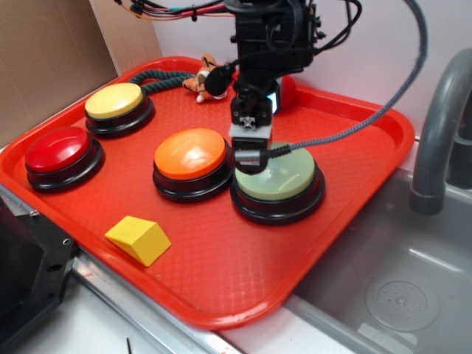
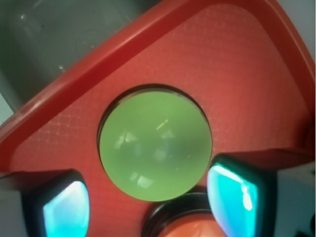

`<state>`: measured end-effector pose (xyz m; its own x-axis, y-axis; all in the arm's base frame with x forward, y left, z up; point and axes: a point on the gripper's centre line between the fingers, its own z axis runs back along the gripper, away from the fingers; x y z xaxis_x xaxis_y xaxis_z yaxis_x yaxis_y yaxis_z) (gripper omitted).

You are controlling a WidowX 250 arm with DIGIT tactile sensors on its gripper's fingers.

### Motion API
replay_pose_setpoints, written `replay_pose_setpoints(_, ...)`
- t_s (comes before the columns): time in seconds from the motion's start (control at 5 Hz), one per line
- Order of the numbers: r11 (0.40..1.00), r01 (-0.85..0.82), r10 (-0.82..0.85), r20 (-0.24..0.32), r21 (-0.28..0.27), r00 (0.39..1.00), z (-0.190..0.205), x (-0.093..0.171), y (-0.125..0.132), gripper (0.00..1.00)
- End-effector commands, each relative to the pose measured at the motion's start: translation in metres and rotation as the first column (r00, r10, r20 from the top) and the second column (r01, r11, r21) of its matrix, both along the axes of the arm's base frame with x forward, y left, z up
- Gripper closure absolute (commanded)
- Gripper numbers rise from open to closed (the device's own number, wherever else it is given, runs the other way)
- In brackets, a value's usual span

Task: Push the green button.

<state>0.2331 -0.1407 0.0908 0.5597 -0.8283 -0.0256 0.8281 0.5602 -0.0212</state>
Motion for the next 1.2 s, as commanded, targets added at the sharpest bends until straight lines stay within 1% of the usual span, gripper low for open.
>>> replay_pose_setpoints(0.0,0.999,-0.011,0.014,0.09,-0.033,0.996,0.033,-0.005,-0.007,0.0)
replay_pose_setpoints(0.2,0.998,-0.035,0.038,0.071,-0.046,0.997,0.036,-0.003,-0.005,0.0)
replay_pose_setpoints(0.4,0.998,-0.051,0.054,0.066,-0.047,0.996,0.038,-0.003,-0.004,0.0)
replay_pose_setpoints(1.0,0.997,-0.078,0.08,0.08,-0.023,0.994,0.051,-0.007,0.001,0.0)
